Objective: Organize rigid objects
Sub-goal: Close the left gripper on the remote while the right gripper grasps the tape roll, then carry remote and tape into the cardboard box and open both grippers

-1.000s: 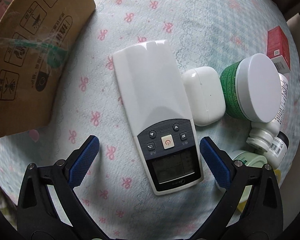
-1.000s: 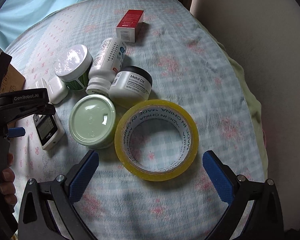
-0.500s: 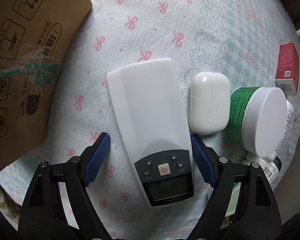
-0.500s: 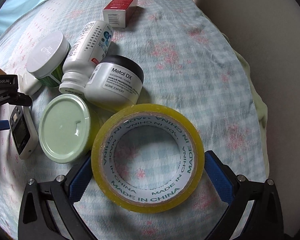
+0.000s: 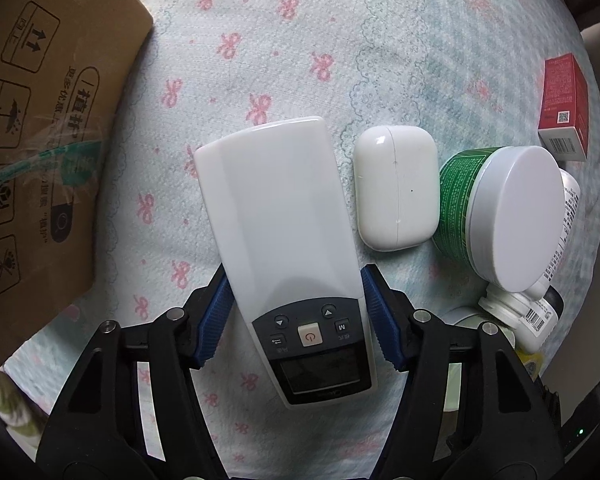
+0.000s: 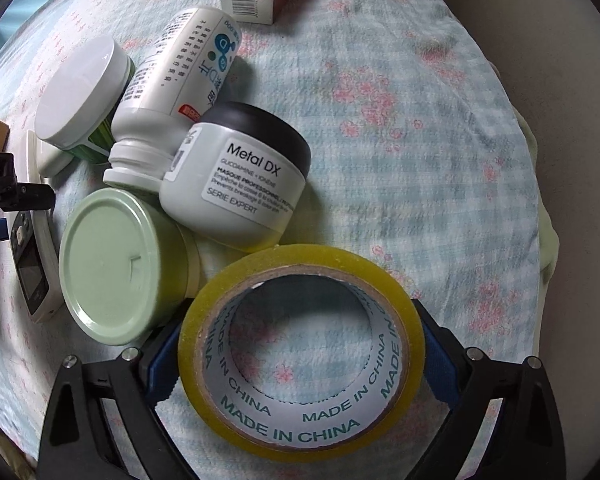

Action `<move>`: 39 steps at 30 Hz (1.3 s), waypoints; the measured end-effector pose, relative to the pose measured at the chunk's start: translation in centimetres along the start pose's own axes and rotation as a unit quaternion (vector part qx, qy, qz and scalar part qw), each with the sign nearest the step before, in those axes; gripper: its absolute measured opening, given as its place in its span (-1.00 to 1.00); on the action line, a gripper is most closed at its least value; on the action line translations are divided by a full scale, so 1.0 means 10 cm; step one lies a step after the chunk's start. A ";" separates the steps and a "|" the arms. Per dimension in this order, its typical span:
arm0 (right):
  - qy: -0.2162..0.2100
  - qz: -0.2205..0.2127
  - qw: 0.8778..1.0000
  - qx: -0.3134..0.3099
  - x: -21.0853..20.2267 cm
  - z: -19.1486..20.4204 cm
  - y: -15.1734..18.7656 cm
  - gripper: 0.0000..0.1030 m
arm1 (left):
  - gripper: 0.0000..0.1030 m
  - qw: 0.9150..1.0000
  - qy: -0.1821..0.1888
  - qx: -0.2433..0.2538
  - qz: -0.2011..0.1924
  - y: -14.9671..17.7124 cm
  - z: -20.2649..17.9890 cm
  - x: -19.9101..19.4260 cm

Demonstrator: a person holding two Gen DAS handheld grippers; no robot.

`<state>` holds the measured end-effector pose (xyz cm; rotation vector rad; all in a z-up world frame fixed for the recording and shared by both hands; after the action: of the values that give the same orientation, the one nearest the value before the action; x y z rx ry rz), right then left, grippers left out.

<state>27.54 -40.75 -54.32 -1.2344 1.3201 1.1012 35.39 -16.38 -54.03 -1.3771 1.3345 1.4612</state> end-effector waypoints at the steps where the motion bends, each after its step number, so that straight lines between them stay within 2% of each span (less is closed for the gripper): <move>1: 0.000 -0.001 1.000 0.001 0.00 -0.01 0.01 0.88 | 0.16 1.000 0.000 0.003 0.000 0.01 0.00 -0.01; 5: 0.001 -0.012 1.000 0.004 -0.09 0.03 0.10 0.88 | 0.16 1.000 0.006 0.012 -0.007 0.17 -0.06 -0.05; 11: -0.008 -0.034 0.999 0.016 -0.32 -0.05 0.10 0.87 | 0.16 0.999 0.023 0.025 -0.029 0.20 -0.15 -0.30; 17: -0.009 -0.065 0.998 0.018 -0.72 -0.09 0.12 0.87 | 0.16 0.996 0.050 0.028 -0.067 0.29 -0.03 -0.80; 21: -0.019 -0.093 0.995 0.010 -1.10 0.04 0.16 0.87 | 0.16 0.993 0.066 0.023 -0.096 0.44 0.04 -1.12; 24: -0.031 -0.114 0.993 -0.002 -1.40 0.20 0.19 0.87 | 0.16 0.990 0.076 0.015 -0.119 0.61 0.12 -1.36; 31: -0.068 -0.158 0.984 -0.052 -1.99 0.80 0.12 0.87 | 0.16 0.981 0.084 -0.011 -0.174 0.60 0.60 -1.94; 36: -0.097 -0.192 0.972 -0.095 -2.36 1.41 -0.06 0.88 | 0.16 0.974 0.088 -0.048 -0.203 0.48 1.20 -2.30; 39: -0.124 -0.194 0.966 -0.121 -2.54 1.81 -0.21 0.87 | 0.16 0.970 0.087 -0.073 -0.213 0.38 1.60 -2.46</move>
<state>31.02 -20.18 -31.04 -1.4093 0.7298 1.1077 32.33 1.94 -31.01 -1.7933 0.9639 1.1829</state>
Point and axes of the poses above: each gripper's, at about its wrist camera, not at the fingertips, and x roughly the way its jaws point, z to its left, y to its underside, the point moved 5 cm from there along x, roughly the way its jaws point, and after that the axes turned 7 degrees about z, right-handed, at the moved point
